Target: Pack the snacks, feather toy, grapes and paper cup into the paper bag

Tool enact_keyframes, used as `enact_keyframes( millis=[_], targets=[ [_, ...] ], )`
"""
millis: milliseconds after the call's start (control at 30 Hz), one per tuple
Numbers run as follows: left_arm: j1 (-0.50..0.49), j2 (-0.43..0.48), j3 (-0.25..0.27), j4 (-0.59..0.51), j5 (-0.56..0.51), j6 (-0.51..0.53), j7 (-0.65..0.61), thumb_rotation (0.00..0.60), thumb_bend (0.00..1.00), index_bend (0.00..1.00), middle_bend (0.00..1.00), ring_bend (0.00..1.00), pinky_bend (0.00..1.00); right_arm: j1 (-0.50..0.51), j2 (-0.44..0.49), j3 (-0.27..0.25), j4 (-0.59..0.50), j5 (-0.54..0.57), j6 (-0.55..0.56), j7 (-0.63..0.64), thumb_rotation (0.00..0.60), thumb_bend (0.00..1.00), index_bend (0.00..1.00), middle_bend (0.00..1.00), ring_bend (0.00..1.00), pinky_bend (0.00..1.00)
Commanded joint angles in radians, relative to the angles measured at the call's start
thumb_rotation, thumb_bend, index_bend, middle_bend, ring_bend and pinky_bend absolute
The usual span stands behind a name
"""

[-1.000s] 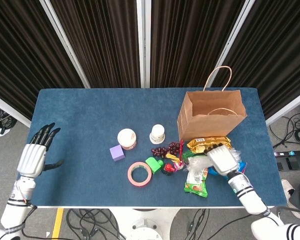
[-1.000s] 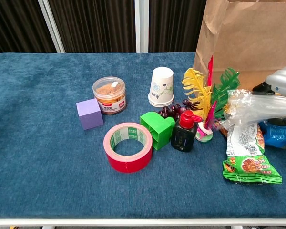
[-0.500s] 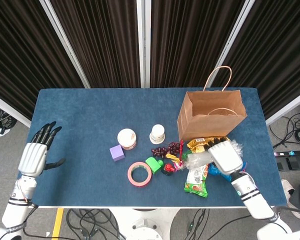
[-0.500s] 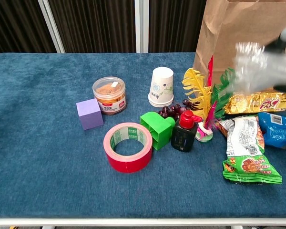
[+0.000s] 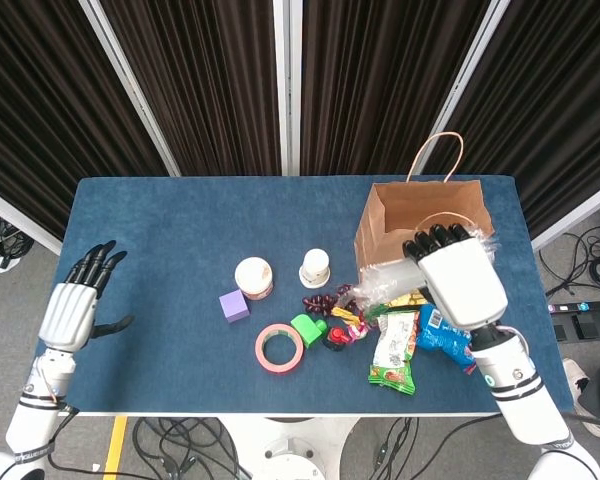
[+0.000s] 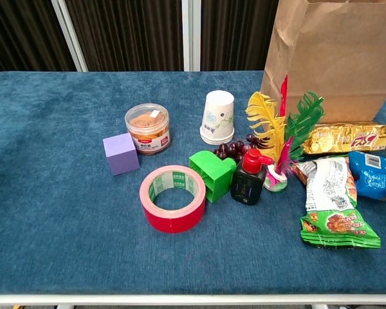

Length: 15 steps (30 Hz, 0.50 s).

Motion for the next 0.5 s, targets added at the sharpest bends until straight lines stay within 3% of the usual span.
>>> enact_keyframes(
  millis=[33, 233, 500],
  targets=[
    [-0.002, 0.002, 0.000, -0.002, -0.001, -0.004, 0.002, 0.600, 0.14, 0.16, 0.14, 0.05, 0.18, 0.057, 0.013, 0.059, -0.029, 0.076, 0.016, -0.050, 0.600, 0.28, 0.67, 0.53, 0.41, 0.49],
    [-0.004, 0.003, -0.002, 0.001, -0.011, -0.011, 0.000, 0.600, 0.14, 0.16, 0.14, 0.05, 0.18, 0.169, -0.006, 0.138, 0.010, 0.213, 0.033, -0.141, 0.600, 0.29, 0.67, 0.53, 0.41, 0.49],
    [-0.001, 0.000, 0.006, 0.016, -0.011, -0.013, -0.012, 0.600, 0.14, 0.16, 0.14, 0.05, 0.18, 0.305, -0.096, 0.167, 0.214, 0.426, 0.014, -0.180, 0.600, 0.29, 0.67, 0.53, 0.41, 0.49]
  ],
)
